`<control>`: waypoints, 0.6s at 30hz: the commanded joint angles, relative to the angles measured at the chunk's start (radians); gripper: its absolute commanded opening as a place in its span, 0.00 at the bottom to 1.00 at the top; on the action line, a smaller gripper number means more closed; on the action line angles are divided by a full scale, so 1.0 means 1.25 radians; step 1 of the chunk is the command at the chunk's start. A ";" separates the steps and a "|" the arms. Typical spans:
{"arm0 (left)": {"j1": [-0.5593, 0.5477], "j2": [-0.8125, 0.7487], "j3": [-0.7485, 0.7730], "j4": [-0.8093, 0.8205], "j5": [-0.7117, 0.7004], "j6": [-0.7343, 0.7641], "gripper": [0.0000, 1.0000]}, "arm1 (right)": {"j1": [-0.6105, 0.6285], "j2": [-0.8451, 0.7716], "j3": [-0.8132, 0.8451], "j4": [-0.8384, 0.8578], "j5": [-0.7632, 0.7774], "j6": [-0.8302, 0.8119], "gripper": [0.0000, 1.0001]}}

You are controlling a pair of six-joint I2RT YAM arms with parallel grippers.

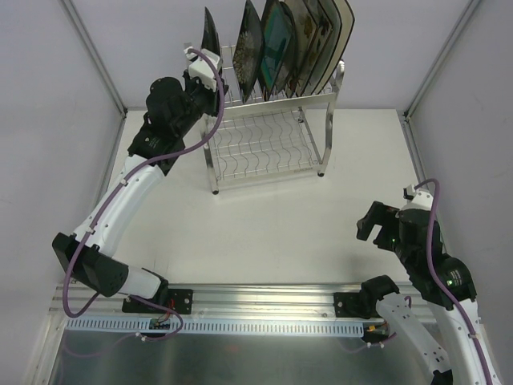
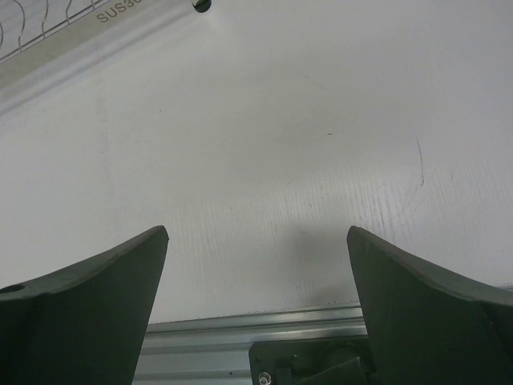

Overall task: Load the plates into the dish rack
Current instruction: Insert the plate into the dish rack

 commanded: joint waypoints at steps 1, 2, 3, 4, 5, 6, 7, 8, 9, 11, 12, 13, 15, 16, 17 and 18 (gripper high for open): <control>-0.001 -0.001 0.044 0.061 -0.007 0.022 0.31 | -0.003 0.007 0.006 0.017 0.009 -0.004 1.00; -0.001 0.000 0.048 0.062 -0.007 0.022 0.26 | -0.004 0.008 0.006 0.016 0.010 -0.004 1.00; 0.000 0.002 0.058 0.067 -0.007 0.026 0.23 | -0.004 0.010 0.006 0.019 0.010 -0.006 0.99; -0.001 0.005 0.064 0.068 -0.009 0.027 0.20 | -0.004 0.012 0.008 0.019 0.011 -0.006 0.99; 0.000 0.009 0.076 0.068 -0.011 0.032 0.14 | -0.004 0.014 0.008 0.020 0.011 -0.006 1.00; -0.001 0.010 0.082 0.067 -0.013 0.033 0.11 | -0.004 0.018 0.008 0.021 0.010 -0.007 1.00; 0.000 0.013 0.089 0.067 -0.013 0.034 0.08 | -0.003 0.018 0.009 0.022 0.009 -0.008 1.00; -0.001 0.015 0.102 0.068 -0.012 0.034 0.04 | -0.003 0.019 0.011 0.024 0.010 -0.009 1.00; 0.000 0.018 0.108 0.068 -0.012 0.033 0.00 | -0.004 0.020 0.011 0.025 0.011 -0.009 1.00; -0.001 0.023 0.126 0.068 -0.012 0.028 0.00 | -0.003 0.024 0.014 0.025 0.015 -0.014 0.99; 0.000 0.026 0.135 0.067 -0.014 0.026 0.00 | -0.004 0.025 0.017 0.022 0.017 -0.015 1.00; -0.001 0.031 0.143 0.068 -0.018 0.023 0.00 | -0.003 0.027 0.018 0.024 0.019 -0.018 1.00; -0.001 0.037 0.168 0.068 -0.023 0.022 0.00 | -0.004 0.030 0.022 0.022 0.021 -0.021 1.00; 0.000 0.042 0.178 0.067 -0.025 0.022 0.00 | -0.003 0.031 0.024 0.020 0.022 -0.021 1.00; -0.001 0.047 0.195 0.067 -0.029 0.021 0.00 | -0.004 0.032 0.027 0.020 0.021 -0.024 1.00; -0.001 0.054 0.204 0.068 -0.029 0.021 0.00 | -0.004 0.034 0.025 0.021 0.022 -0.025 1.00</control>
